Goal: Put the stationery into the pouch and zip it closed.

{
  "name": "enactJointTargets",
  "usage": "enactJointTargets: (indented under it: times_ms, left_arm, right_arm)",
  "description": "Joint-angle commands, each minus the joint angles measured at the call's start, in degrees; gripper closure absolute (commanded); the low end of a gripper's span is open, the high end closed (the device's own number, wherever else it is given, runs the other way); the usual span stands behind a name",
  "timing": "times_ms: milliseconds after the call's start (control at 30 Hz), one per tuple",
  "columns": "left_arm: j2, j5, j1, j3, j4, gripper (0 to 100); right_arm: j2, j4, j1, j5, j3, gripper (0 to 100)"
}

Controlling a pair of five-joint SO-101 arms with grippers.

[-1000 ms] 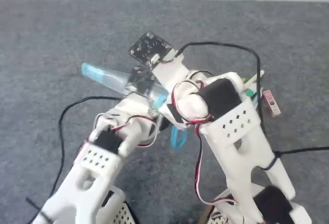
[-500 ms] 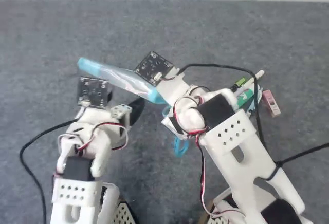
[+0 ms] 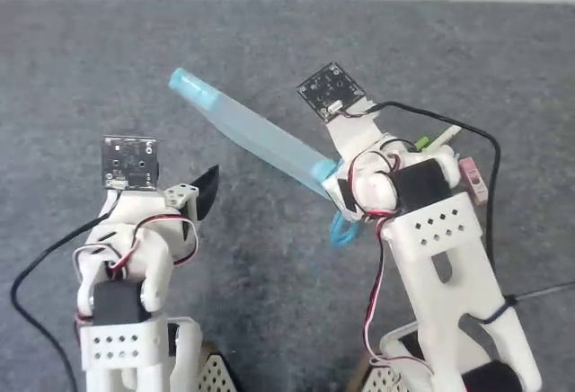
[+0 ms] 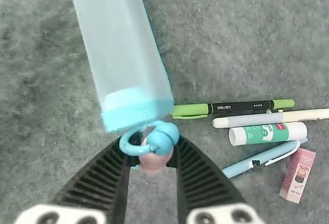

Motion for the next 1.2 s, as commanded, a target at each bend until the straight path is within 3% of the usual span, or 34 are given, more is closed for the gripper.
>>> enactJointTargets:
  times_ms: [0, 200, 567, 933, 1167]
  left_arm:
    - [-1.1, -0.4, -0.3, -5.9, 1.9, 70]
    - [-1.1, -0.3, -0.2, -9.5, 5.8, 70]
    - [-1.1, -0.5, 0.5, -12.4, 9.8, 70]
    - [-1.1, -0.3, 16.9, -13.5, 12.3, 70]
    - [-1.1, -0.2, 21.6, -13.3, 12.4, 64]
  right_arm:
    - [-3.6, -0.8, -3.4, 1.8, -3.1, 99.2]
    - [-3.7, -1.3, -13.2, 5.6, 1.8, 99.2]
    - [-11.8, -2.8, -11.5, 1.1, 1.8, 99.2]
    - [-0.2, -0.7, -11.5, -2.5, -6.6, 99.2]
    - [1.5, -2.1, -11.5, -2.7, -6.6, 99.2]
